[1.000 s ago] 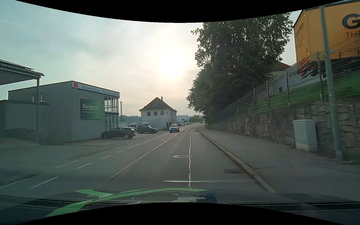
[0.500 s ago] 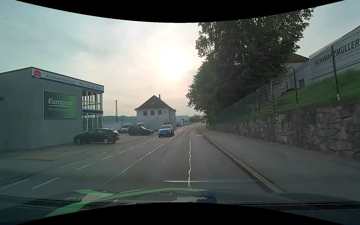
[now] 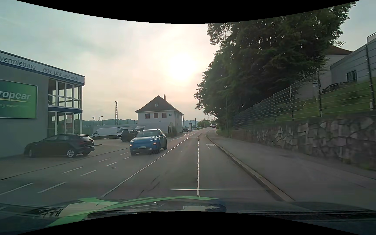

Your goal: Follow the waypoints while adhering to traffic rules and regulations

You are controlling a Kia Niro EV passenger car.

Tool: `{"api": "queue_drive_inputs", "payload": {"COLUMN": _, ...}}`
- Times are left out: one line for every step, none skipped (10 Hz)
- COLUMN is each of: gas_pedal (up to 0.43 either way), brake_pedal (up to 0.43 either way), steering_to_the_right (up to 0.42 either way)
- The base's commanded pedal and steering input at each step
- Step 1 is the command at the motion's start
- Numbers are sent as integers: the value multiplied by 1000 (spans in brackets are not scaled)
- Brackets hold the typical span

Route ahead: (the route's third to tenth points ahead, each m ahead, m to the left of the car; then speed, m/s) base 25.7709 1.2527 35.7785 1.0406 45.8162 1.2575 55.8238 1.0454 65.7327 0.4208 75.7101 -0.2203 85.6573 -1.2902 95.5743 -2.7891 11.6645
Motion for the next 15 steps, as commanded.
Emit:
{"api": "queue_drive_inputs", "payload": {"gas_pedal": 150, "brake_pedal": 0, "steering_to_the_right": -5}}
{"api": "queue_drive_inputs", "payload": {"gas_pedal": 138, "brake_pedal": 0, "steering_to_the_right": -5}}
{"api": "queue_drive_inputs", "payload": {"gas_pedal": 138, "brake_pedal": 0, "steering_to_the_right": -6}}
{"api": "queue_drive_inputs", "payload": {"gas_pedal": 138, "brake_pedal": 0, "steering_to_the_right": -6}}
{"api": "queue_drive_inputs", "payload": {"gas_pedal": 138, "brake_pedal": 0, "steering_to_the_right": -6}}
{"api": "queue_drive_inputs", "payload": {"gas_pedal": 138, "brake_pedal": 0, "steering_to_the_right": -6}}
{"api": "queue_drive_inputs", "payload": {"gas_pedal": 138, "brake_pedal": 0, "steering_to_the_right": -6}}
{"api": "queue_drive_inputs", "payload": {"gas_pedal": 138, "brake_pedal": 0, "steering_to_the_right": -6}}
{"api": "queue_drive_inputs", "payload": {"gas_pedal": 138, "brake_pedal": 0, "steering_to_the_right": -6}}
{"api": "queue_drive_inputs", "payload": {"gas_pedal": 138, "brake_pedal": 0, "steering_to_the_right": -6}}
{"api": "queue_drive_inputs", "payload": {"gas_pedal": 138, "brake_pedal": 0, "steering_to_the_right": -6}}
{"api": "queue_drive_inputs", "payload": {"gas_pedal": 138, "brake_pedal": 0, "steering_to_the_right": -5}}
{"api": "queue_drive_inputs", "payload": {"gas_pedal": 138, "brake_pedal": 0, "steering_to_the_right": -4}}
{"api": "queue_drive_inputs", "payload": {"gas_pedal": 138, "brake_pedal": 0, "steering_to_the_right": -4}}
{"api": "queue_drive_inputs", "payload": {"gas_pedal": 138, "brake_pedal": 0, "steering_to_the_right": -4}}
